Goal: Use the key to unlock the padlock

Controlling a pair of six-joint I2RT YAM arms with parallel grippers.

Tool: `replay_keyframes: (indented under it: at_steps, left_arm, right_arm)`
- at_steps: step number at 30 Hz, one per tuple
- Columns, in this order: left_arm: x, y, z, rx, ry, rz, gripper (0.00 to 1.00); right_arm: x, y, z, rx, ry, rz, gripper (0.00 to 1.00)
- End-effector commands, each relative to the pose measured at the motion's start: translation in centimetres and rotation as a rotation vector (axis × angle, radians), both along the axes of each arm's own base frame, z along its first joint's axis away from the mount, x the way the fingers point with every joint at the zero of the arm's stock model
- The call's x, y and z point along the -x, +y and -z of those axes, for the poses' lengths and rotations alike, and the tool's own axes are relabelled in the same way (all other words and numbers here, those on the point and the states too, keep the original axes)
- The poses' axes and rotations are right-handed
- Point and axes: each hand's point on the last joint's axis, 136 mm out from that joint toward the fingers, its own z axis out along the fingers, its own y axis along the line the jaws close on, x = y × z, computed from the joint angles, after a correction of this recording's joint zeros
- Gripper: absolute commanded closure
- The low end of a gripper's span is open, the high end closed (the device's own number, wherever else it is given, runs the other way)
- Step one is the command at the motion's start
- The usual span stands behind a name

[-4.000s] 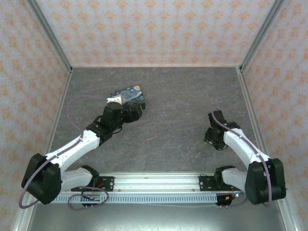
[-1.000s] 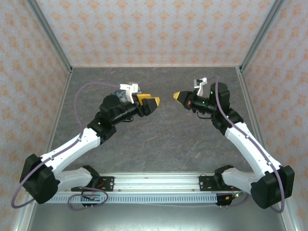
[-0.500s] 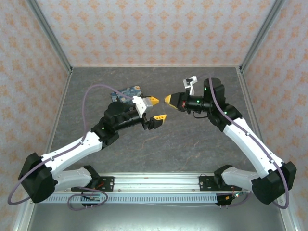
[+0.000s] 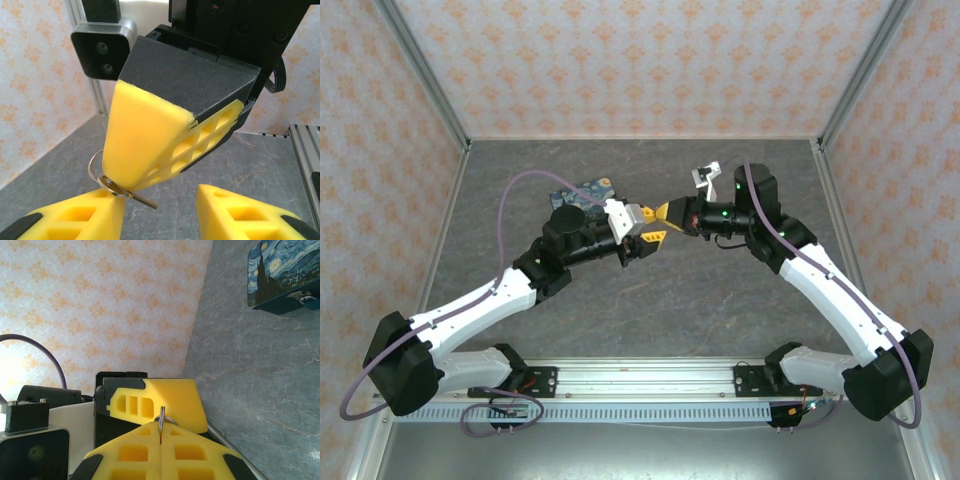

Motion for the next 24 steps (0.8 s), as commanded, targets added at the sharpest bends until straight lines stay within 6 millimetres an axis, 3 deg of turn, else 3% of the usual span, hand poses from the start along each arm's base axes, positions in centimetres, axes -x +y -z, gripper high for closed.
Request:
replay_keyframes:
  at_steps: [1,11,20,24]
  left_arm:
    - [-0.4,0.1,-1.2,0.009,-0.03,-0.029,0.62]
    - [-1.5,0.6,-0.8,0.003,-0.017,-0.094,0.78]
    - [-1.9,1.2,-0.2,-0.018,-0.019,-0.134,0.98]
    - [-1.6,1.4,-0.3,-0.032,-0.031,-0.137,1.0]
  right_arm:
    - [0.4,0.1,-2.0,-0.035,-0.052,-0.008,1.0]
    - [0.7,0.0,-1.8,-0.037,-0.041,-0.006,1.0]
    - [1.0,-0.4,-2.0,-0.038,-0.055,0.002,1.0]
    - [1.2,-0.5,-1.4,-0.017,-0.05,0.003,1.0]
